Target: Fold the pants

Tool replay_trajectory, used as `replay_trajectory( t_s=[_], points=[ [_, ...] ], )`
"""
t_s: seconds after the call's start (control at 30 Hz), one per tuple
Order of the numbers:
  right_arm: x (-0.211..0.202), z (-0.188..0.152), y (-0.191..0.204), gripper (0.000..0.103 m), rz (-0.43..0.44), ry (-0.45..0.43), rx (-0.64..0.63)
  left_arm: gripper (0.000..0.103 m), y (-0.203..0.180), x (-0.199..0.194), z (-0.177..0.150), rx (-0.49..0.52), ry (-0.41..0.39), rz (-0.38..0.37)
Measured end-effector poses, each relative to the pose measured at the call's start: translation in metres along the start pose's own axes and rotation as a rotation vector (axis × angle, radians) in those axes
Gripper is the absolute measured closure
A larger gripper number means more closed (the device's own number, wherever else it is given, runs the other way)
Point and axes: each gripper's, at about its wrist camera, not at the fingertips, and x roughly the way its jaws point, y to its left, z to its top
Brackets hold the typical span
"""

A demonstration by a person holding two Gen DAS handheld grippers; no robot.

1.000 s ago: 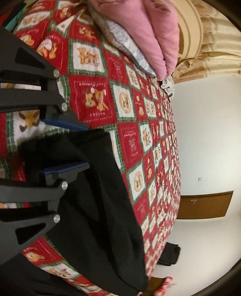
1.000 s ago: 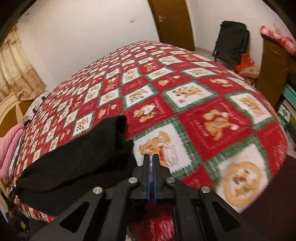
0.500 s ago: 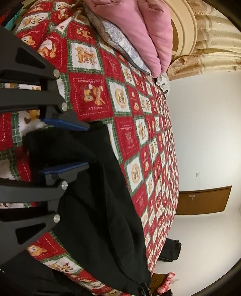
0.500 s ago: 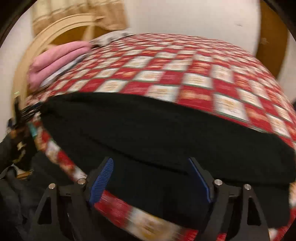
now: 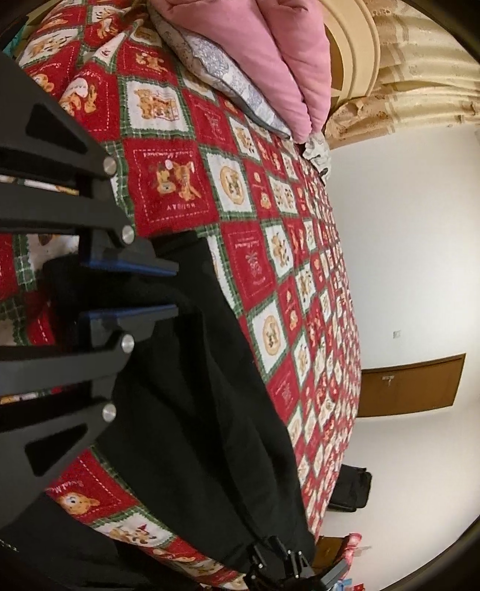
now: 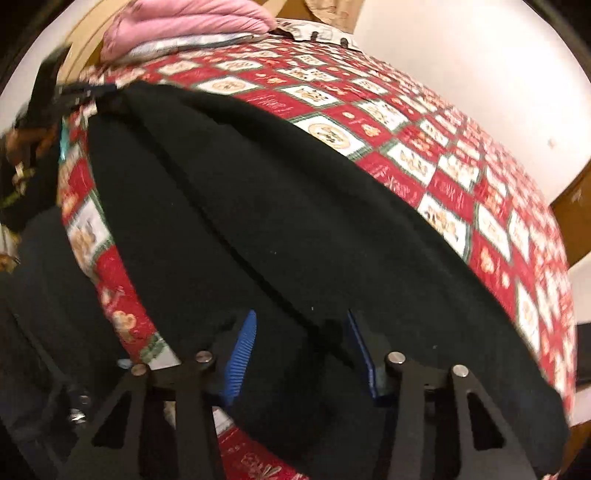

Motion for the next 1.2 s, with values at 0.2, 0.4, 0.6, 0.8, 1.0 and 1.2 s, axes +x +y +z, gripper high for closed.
replay_trajectory(
  t_s=[0.2, 0.4, 0.6, 0.8, 1.0, 1.2],
  points=[
    [0.014, 0.003, -0.010, 0.079, -0.067, 0.018, -0.010, 0.090, 0.000, 0.002, 0.005, 0.005, 0.001, 0.003],
    [0.000, 0.011, -0.010, 0.100, -0.054, -0.004, -0.019, 0.090, 0.003, 0.003, 0.018, 0.039, -0.011, 0.030],
    [-0.044, 0.013, -0.017, 0.100, -0.033, -0.045, 0.000, 0.090, 0.015, -0.007, 0.030, 0.050, -0.061, 0.025],
    [-0.045, -0.015, 0.024, 0.100, 0.042, 0.026, -0.067, 0.090, 0.013, -0.012, -0.005, 0.040, -0.034, -0.017],
    [-0.020, -0.030, 0.030, 0.100, 0.039, 0.065, -0.051, 0.090, 0.015, -0.018, -0.027, -0.017, -0.031, -0.044],
    [-0.019, -0.030, 0.031, 0.101, 0.060, 0.055, -0.029, 0.091, 0.013, -0.023, -0.031, -0.033, -0.041, -0.059]
  ],
)
